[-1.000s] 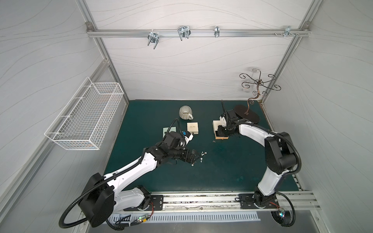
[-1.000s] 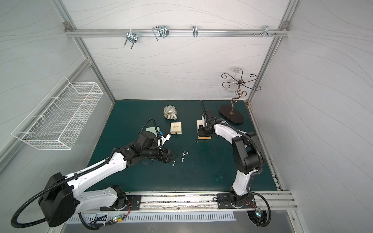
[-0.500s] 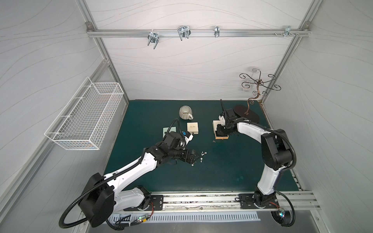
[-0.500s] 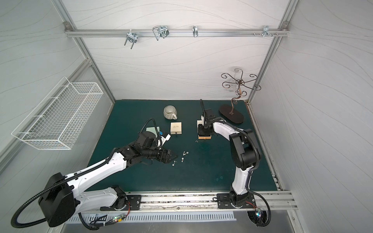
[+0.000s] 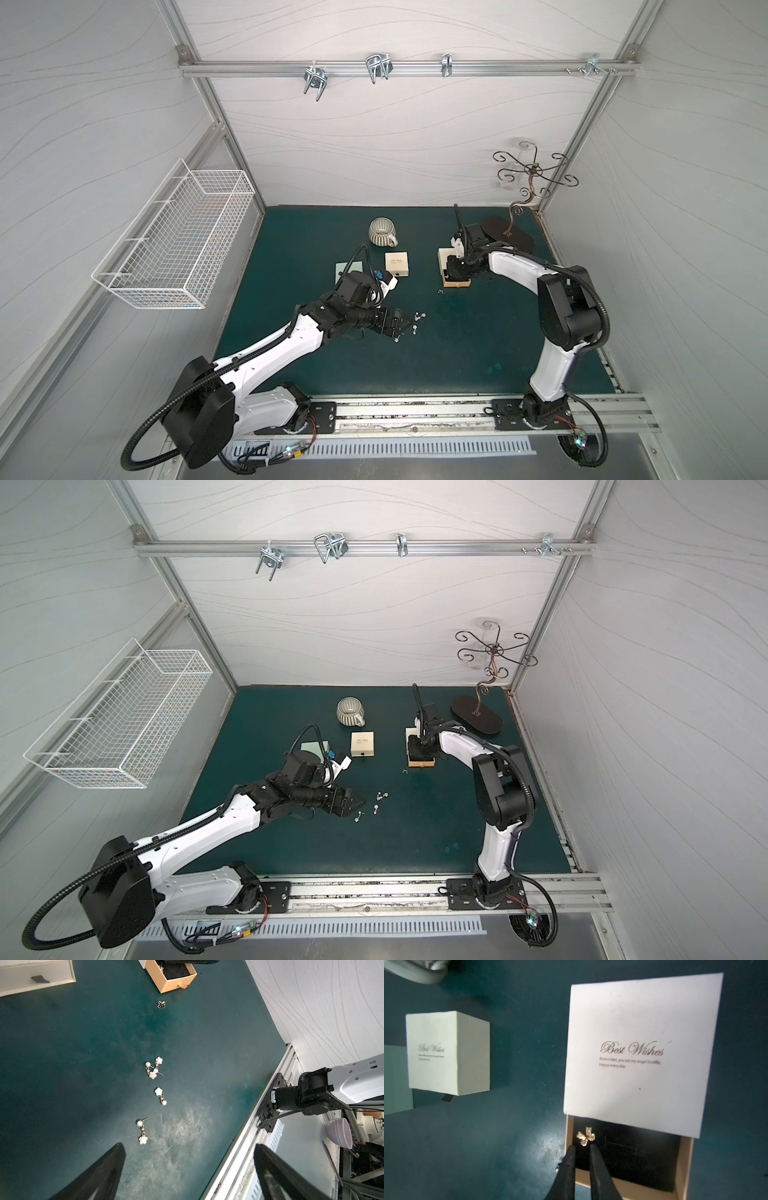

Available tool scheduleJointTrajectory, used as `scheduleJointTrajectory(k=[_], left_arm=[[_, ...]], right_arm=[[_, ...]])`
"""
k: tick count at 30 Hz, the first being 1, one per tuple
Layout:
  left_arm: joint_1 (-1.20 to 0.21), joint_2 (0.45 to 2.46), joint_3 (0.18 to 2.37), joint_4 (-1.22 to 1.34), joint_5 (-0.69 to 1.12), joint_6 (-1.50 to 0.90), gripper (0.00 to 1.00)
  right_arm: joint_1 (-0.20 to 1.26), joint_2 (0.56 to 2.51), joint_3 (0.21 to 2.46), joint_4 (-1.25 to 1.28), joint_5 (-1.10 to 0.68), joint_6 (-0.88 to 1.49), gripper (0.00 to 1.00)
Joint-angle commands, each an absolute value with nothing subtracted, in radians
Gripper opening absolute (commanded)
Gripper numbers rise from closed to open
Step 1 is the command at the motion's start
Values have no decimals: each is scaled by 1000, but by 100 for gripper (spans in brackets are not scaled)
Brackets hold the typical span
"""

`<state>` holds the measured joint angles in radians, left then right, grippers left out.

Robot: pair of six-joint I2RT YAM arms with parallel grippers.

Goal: Place the earrings into the drawer-style jewelry box
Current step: Insert the earring into the inner lining.

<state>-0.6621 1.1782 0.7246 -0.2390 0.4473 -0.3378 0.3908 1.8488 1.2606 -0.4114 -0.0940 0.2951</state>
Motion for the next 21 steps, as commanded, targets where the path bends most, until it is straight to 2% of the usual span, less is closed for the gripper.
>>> scheduleJointTrajectory(k=[1, 10, 21], left_arm=[[-666, 1155, 728, -231, 440, -345, 99], [-667, 1143, 701, -216, 425, -350, 99], [-666, 1152, 703, -209, 429, -338, 99]], right_arm=[[385, 1808, 1284, -431, -95, 281, 17], [373, 1697, 1229, -424, -131, 262, 18], [372, 1587, 1065, -329, -509, 134, 18]])
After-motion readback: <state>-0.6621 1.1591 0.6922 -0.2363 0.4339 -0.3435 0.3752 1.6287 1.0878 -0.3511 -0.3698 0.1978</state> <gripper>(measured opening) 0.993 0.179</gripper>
